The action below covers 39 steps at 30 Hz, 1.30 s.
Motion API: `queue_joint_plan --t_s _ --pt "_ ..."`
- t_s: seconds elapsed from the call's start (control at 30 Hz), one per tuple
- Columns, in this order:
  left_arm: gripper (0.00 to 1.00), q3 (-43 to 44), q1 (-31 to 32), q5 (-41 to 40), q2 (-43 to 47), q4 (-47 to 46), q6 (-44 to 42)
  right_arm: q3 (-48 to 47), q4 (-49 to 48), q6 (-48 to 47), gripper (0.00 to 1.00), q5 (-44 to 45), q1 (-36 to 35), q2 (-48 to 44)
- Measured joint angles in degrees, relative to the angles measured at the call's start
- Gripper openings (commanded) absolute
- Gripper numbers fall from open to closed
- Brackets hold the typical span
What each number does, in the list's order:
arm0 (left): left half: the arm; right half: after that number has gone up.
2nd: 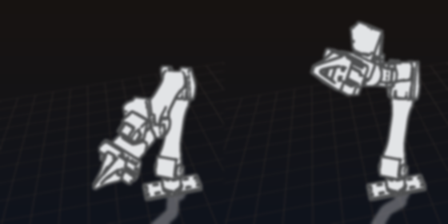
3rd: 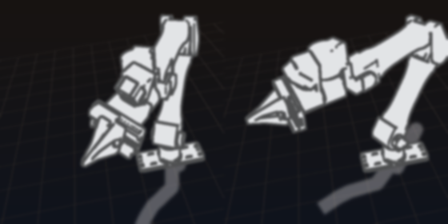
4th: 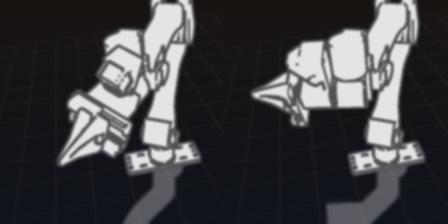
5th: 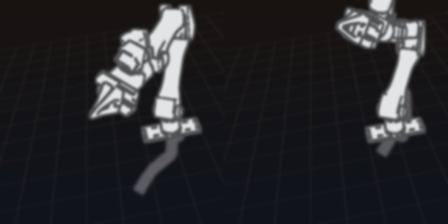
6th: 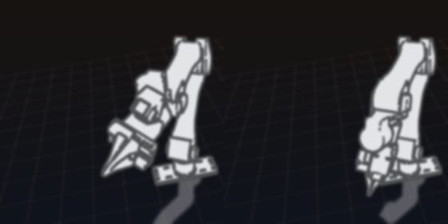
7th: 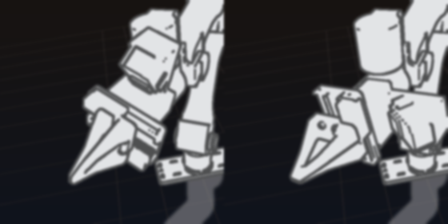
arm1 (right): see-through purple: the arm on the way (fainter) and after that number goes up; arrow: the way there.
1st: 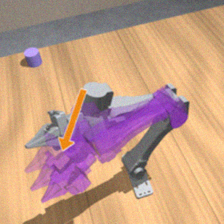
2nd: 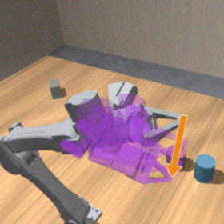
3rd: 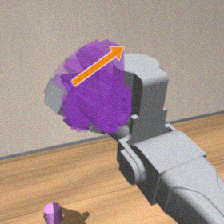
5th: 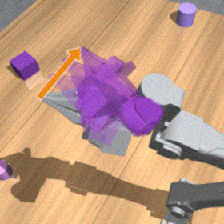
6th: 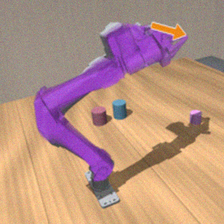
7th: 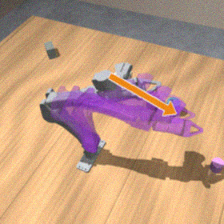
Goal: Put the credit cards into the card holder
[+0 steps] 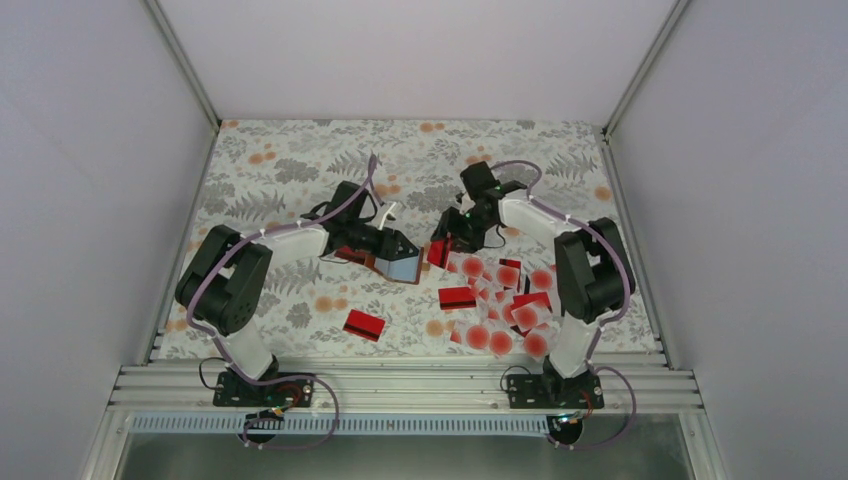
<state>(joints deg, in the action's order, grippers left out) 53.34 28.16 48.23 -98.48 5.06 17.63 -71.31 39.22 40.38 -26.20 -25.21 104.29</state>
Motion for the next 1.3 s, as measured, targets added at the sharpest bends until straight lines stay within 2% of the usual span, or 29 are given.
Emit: queue_joint_plan --t_s 0.4,0.63,1.07,1.3 --pt "0.45 0.3 0.0 0.3 0.0 -0.7 1.4 -5.8 -0.1 2.8 0.46 0.3 -3.0 2.4" --pt "0.39 2.3 0.0 0.0 -0.3 -0.7 2.8 -7.7 0.2 3.1 0.45 0.8 -4.5 3.6" --pt "0.35 4.2 -0.2 -5.0 -2.6 1.4 4.0 -9.2 0.4 3.1 0.45 1.2 -5.1 4.0" --pt "0.25 6.1 -0.2 -6.2 -3.7 2.0 5.0 -9.5 0.4 3.1 0.44 1.0 -5.3 4.0"
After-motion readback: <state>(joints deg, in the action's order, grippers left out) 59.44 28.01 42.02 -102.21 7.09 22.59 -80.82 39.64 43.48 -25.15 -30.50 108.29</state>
